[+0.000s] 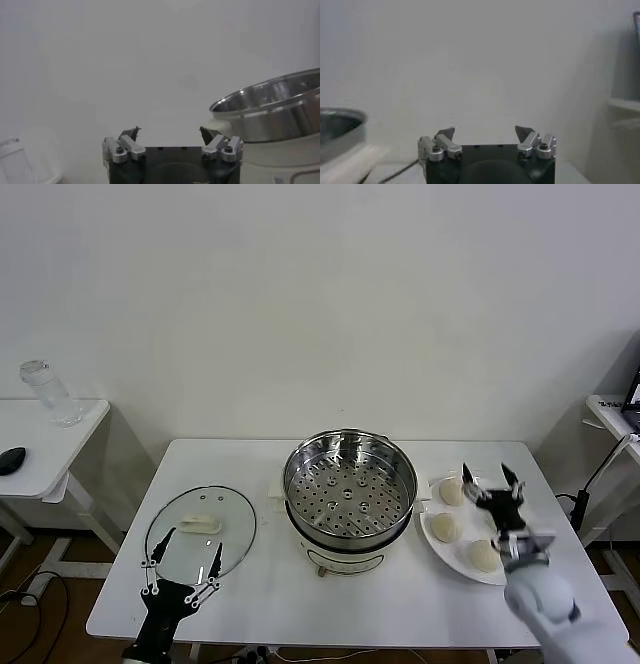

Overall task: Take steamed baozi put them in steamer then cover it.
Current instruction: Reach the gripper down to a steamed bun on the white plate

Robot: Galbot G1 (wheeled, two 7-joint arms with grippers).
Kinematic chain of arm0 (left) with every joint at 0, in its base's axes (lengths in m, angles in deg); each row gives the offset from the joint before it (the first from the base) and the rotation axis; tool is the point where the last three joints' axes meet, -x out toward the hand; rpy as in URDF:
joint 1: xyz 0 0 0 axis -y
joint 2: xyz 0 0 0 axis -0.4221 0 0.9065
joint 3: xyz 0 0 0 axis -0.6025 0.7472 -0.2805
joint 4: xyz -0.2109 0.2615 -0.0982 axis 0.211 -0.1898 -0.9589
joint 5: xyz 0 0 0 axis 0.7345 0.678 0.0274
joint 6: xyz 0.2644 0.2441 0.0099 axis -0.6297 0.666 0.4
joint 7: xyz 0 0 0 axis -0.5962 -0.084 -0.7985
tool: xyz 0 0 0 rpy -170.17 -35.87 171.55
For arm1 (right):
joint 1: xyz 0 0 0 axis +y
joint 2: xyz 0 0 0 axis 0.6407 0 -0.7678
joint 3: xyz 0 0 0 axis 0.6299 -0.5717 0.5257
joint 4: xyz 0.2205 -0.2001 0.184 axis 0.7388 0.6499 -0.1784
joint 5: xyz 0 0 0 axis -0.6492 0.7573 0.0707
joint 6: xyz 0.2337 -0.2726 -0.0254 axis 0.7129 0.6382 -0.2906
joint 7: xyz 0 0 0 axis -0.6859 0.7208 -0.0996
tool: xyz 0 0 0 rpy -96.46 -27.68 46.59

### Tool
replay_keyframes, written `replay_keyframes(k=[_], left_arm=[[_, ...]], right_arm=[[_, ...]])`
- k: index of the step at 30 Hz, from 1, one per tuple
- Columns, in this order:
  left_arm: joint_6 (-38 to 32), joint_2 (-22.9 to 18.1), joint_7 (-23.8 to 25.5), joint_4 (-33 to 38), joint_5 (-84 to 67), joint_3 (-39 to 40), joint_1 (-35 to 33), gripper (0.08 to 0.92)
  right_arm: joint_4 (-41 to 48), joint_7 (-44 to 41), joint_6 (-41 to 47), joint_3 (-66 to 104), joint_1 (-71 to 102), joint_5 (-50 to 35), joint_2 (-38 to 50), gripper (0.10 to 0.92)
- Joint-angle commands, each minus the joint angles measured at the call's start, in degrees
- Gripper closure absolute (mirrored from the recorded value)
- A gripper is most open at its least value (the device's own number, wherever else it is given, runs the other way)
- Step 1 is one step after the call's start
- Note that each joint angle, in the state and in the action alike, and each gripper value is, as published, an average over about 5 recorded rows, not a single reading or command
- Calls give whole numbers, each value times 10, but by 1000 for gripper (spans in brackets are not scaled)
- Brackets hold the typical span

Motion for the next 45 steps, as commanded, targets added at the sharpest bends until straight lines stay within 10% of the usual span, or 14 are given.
replay_keyframes(k=[1, 8, 19, 27, 45], left_arm=[[0, 0, -1, 1, 0, 3, 6, 177], [1, 2, -3, 3, 0, 8, 11, 177], [6, 0, -5, 6, 0, 9, 11, 177], [5, -5, -6, 0, 1, 6, 10, 177], [5, -9, -11, -9, 2, 7, 13, 177]], right_arm=[[149, -86, 35, -153, -239, -64, 33, 203], [295, -368, 57, -318, -404, 30, 47, 203], [486, -808, -28, -361, -538, 409, -42, 203], [512, -884, -83, -342, -547, 620, -93, 203], [528, -802, -106, -339, -514, 696, -117, 203]])
